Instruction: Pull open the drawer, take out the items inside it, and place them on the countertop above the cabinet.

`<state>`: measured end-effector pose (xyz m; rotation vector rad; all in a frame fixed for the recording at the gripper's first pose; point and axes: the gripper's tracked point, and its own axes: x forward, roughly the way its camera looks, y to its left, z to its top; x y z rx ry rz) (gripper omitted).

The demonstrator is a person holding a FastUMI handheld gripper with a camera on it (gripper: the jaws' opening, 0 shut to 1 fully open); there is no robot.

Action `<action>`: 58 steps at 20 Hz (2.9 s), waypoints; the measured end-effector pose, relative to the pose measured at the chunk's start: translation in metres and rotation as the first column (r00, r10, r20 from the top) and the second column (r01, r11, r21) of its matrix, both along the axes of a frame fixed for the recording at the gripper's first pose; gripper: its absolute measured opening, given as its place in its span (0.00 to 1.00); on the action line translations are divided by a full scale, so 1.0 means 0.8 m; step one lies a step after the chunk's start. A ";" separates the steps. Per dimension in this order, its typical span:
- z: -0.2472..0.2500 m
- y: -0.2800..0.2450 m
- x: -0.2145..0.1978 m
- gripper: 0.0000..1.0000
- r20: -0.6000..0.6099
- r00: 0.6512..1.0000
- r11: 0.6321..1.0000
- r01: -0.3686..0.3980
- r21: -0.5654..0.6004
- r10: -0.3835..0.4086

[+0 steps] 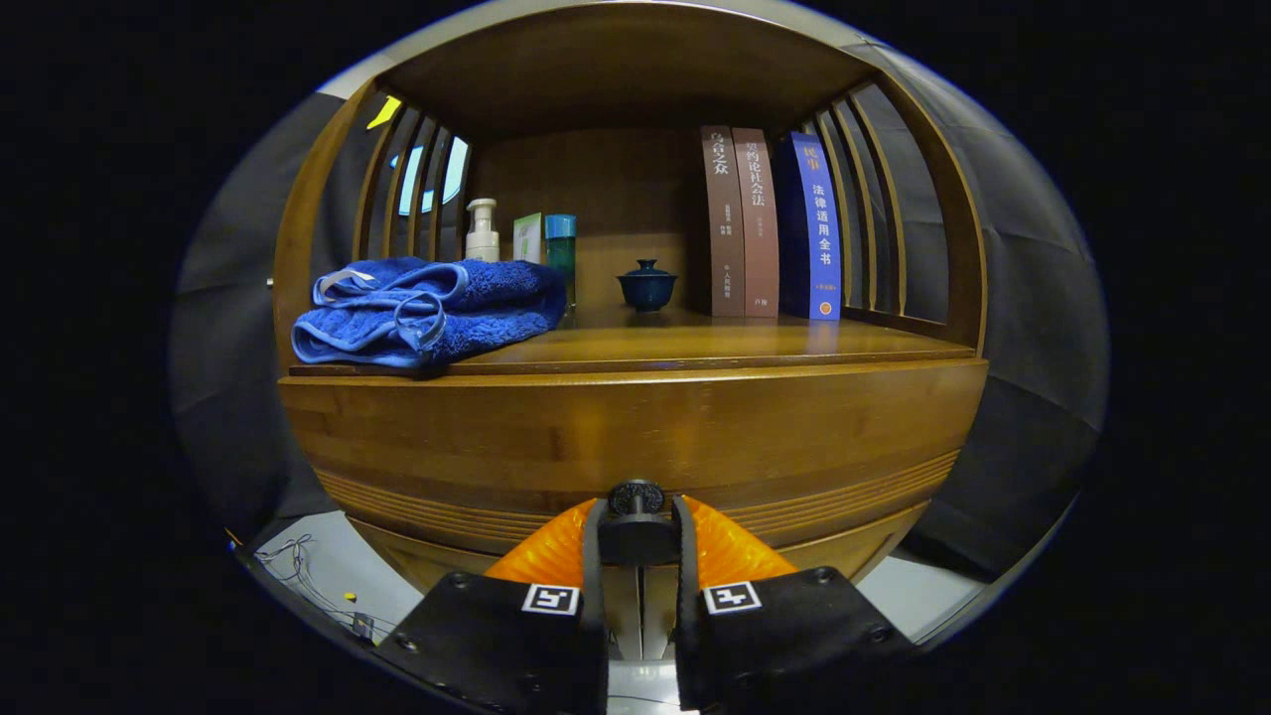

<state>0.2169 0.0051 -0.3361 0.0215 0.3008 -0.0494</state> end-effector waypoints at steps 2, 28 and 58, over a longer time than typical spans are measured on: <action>0.002 0.001 -0.014 0.31 -0.001 1.000 1.000 -0.001 0.003 0.001; 0.004 -0.006 -0.184 0.31 -0.061 0.998 0.999 -0.019 0.043 0.022; 0.012 -0.022 0.011 0.98 -0.618 0.758 0.977 -0.148 0.152 0.211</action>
